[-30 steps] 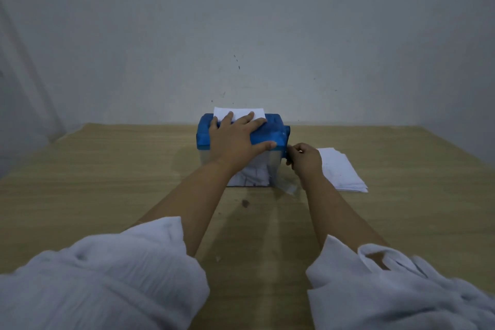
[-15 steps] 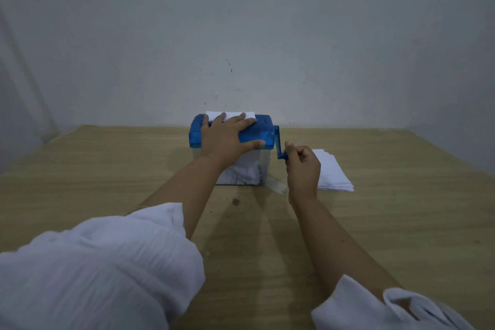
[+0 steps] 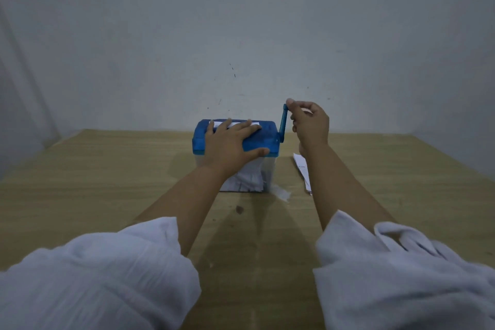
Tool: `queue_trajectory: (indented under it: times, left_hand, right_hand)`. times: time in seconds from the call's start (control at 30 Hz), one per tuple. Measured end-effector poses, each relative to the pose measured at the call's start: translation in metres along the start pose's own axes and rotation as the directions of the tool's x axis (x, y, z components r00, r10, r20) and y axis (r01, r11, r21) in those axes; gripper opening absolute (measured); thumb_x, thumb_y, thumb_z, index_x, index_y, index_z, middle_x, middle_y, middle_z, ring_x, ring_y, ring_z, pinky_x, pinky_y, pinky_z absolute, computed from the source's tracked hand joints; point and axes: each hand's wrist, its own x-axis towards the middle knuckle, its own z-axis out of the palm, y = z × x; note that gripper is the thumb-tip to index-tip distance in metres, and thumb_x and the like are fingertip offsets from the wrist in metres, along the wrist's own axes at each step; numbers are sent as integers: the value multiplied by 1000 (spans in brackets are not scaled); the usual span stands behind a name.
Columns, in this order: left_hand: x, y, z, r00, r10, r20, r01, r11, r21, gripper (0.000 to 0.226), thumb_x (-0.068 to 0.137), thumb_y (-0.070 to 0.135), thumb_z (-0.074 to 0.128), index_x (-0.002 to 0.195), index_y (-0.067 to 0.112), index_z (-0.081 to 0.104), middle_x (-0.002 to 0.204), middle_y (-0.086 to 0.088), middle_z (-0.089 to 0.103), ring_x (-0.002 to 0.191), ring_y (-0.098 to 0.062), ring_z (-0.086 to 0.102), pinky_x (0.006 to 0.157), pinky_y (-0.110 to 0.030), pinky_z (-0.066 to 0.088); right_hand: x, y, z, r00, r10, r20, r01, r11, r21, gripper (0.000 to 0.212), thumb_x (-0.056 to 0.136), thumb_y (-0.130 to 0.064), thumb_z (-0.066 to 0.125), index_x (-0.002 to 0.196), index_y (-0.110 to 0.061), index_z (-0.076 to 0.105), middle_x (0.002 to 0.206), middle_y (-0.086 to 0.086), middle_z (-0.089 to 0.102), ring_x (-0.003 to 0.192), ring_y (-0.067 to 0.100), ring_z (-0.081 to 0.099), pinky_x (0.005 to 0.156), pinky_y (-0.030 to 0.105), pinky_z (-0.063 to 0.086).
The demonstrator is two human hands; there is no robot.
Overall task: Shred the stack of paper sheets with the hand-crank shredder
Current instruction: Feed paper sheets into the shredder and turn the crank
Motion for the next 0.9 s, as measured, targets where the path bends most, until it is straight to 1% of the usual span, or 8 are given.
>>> queue_trajectory:
  times: [0.1, 0.27, 0.43, 0.5, 0.57, 0.7, 0.83, 0.9]
  left_hand:
    - [0, -1, 1, 1000, 1, -10, -1, 1000, 2, 64, 83, 69, 43, 141, 44, 33, 151, 18, 30, 143, -20, 20, 116, -47, 1]
    - [-1, 1, 2, 999, -3, -34, 3, 1000, -3, 63, 83, 70, 42, 140, 44, 35, 151, 17, 31, 142, -20, 20, 116, -45, 0]
    - [-1, -1, 2, 999, 5, -42, -5, 1000, -5, 63, 83, 70, 41, 140, 43, 35, 150, 16, 32, 142, -20, 21, 116, -44, 0]
    - [0, -1, 3, 999, 5, -40, -5, 1000, -7, 63, 83, 69, 41, 140, 43, 35, 150, 16, 31, 142, -20, 20, 116, -44, 1]
    - [0, -2, 3, 999, 3, -43, -3, 1000, -5, 64, 83, 70, 41, 140, 42, 35, 150, 16, 31, 142, -20, 20, 116, -44, 2]
    - [0, -2, 4, 999, -14, -43, 14, 1000, 4, 65, 82, 71, 40, 140, 42, 35, 150, 16, 31, 142, -20, 20, 115, -47, 3]
    - [-1, 1, 3, 999, -39, -20, 39, 999, -12, 65, 81, 71, 41, 140, 43, 35, 151, 17, 30, 142, -21, 19, 115, -51, 0]
    - [0, 2, 2, 998, -58, -14, 58, 998, -25, 65, 82, 70, 42, 140, 42, 36, 151, 16, 30, 142, -21, 18, 115, -53, -1]
  right_hand:
    - [16, 6, 7, 1000, -8, -5, 8, 996, -88, 18, 81, -26, 72, 76, -17, 57, 73, 5, 62, 56, 9, 49, 57, 24, 41]
    - [28, 24, 13, 997, 71, -16, -72, 988, -134, 22, 82, -25, 72, 88, -8, 58, 75, 5, 61, 56, 11, 54, 50, 19, 42]
    - [25, 49, 14, 995, 97, -17, -97, 942, -323, 19, 84, -18, 67, 76, -8, 54, 63, 3, 55, 53, 17, 52, 58, 28, 45]
    - [16, 65, 9, 987, 159, -12, -153, 924, -351, 15, 87, -9, 59, 74, -6, 53, 60, 3, 52, 54, 20, 50, 53, 26, 44]
    - [1, 78, 2, 982, 187, -4, -175, 909, -379, 14, 90, -10, 55, 76, -5, 54, 60, 3, 53, 51, 15, 48, 47, 20, 40]
    - [-23, 94, -7, 997, 68, 35, -48, 910, -413, 25, 93, -20, 56, 75, -3, 54, 61, 4, 54, 53, 11, 46, 45, 10, 33]
    - [-42, 99, -12, 1000, -9, 6, 11, 932, -363, 29, 93, -17, 54, 69, -4, 45, 60, 4, 43, 57, 13, 37, 53, 22, 29]
    - [-50, 96, -12, 998, -55, -14, 48, 947, -318, 30, 92, -12, 54, 66, -6, 41, 57, 1, 37, 55, 10, 33, 51, 20, 26]
